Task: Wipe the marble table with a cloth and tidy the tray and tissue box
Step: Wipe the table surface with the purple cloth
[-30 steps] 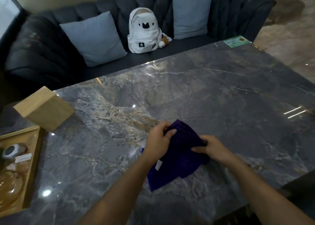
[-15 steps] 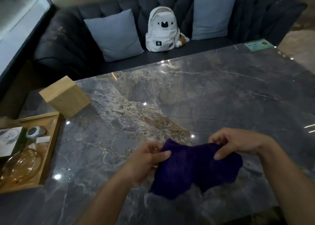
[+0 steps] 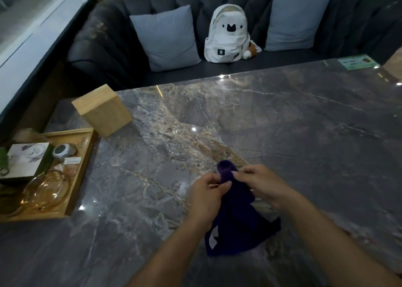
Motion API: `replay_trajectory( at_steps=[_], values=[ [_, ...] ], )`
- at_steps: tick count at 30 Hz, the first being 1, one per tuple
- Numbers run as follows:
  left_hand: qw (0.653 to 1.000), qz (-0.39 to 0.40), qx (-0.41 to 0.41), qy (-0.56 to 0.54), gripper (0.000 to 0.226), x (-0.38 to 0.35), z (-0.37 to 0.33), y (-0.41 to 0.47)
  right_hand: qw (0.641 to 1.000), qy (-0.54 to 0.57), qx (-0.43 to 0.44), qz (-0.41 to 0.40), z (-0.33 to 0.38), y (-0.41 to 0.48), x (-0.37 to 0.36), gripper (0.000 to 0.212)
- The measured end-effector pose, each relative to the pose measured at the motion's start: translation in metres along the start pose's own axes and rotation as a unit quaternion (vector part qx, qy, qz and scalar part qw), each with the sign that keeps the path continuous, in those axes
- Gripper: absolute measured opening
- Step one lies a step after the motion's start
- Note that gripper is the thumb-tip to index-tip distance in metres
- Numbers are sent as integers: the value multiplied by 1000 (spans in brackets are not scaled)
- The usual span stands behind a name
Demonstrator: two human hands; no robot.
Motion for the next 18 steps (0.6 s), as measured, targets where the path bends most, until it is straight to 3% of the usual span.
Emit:
replay_trajectory(
  at_steps=[3, 7, 9, 12, 14, 17, 18],
  values=[
    [1000, 13, -3, 2, 17, 4, -1, 0, 998, 48, -18, 38, 1, -4, -6, 45],
    [998, 55, -9, 41, 25, 1, -3, -3, 998, -51, 24, 28, 6, -1, 3, 6],
    [997, 72, 6, 15, 24, 3, -4, -7, 995, -85, 41, 40, 9, -3, 14, 21],
    [993, 113, 36, -9, 21, 20, -9, -17, 968, -168, 48, 179, 20, -28, 22, 23],
    [980, 189, 63, -10, 11, 29, -10, -29, 939, -181, 7, 294, 24, -51, 22, 24],
    [947, 287, 143, -32, 22, 33, -5, -44, 916, -182, -39, 354, 27, -64, 27, 23],
    [944, 292, 149, -30, 15, 33, -3, -44, 914, -201, -47, 348, 27, -59, 27, 21]
  ],
)
Point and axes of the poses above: each hand's wrist, its own y-axis towards the middle knuckle, its own x-axis out of the back of the hand, z = x × y, the point moved 7 cm from there along y, towards the middle knuckle, and after that the axes turned 5 degrees about z, right-handed, at the moved point
